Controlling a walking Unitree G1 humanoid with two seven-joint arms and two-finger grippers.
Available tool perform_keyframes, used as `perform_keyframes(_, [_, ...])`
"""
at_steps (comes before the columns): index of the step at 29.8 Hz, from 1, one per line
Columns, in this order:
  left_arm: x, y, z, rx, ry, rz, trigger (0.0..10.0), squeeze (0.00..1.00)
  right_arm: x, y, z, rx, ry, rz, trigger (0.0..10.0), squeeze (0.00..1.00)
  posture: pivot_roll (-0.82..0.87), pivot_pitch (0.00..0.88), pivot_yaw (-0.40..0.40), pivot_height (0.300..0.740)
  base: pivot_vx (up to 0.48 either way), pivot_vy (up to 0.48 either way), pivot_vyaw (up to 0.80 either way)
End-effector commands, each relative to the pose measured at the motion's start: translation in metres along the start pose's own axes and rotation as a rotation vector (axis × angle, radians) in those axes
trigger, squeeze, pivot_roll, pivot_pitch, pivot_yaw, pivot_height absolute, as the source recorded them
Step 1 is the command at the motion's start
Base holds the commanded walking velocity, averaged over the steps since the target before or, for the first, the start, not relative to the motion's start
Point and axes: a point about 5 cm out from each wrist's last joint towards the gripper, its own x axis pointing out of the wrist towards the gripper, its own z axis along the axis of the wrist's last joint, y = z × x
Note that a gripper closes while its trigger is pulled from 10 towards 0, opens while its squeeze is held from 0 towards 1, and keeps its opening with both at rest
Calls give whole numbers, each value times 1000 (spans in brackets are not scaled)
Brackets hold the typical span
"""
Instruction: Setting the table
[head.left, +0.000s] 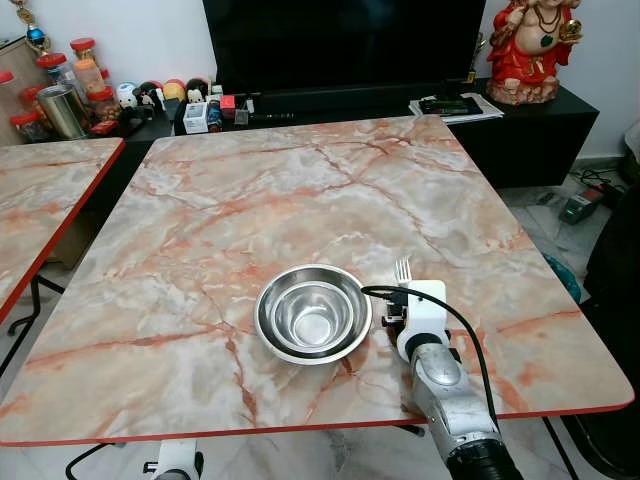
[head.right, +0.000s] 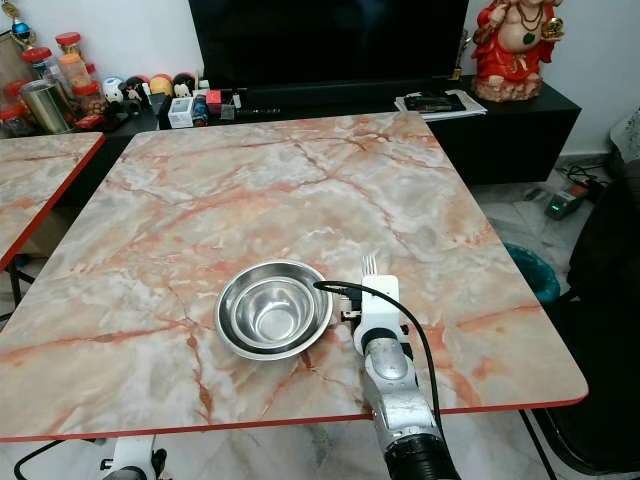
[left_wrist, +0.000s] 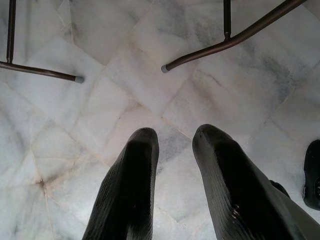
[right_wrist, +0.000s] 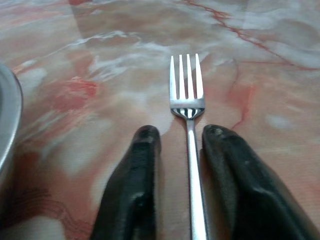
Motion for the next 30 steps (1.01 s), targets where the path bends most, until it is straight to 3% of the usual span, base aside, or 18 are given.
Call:
perform_keyframes(1, [0,2,0,11,9,-2,10000,0,2,2,3,7,-6,1,10000,1000,-23,0,65,740,0,0,0])
perform_keyframes(6, [0,2,0,10,10,-2,10000,0,2,2,3,6,-7,-2,10000,1000,-23,0,65,740,0,0,0])
perform_keyframes(7, [0,2,0,9,10,-3,10000,0,2,1,4,-12,-14,-6,10000,435,-22,0,63,740,0,0,0])
perform_keyframes(8, [0,2,0,8,10,-4,10000,0,2,0,6,-37,-27,-12,10000,0,-22,0,63,740,0,0,0])
perform_keyframes(19, [0,2,1,6,8,-4,10000,0,0,-5,32,-95,-200,-73,10000,0,-22,0,66,740,0,0,0])
perform_keyframes(30, [1,2,2,3,-1,-4,10000,0,-5,0,55,-40,-365,-49,10000,0,-23,0,66,740,0,0,0])
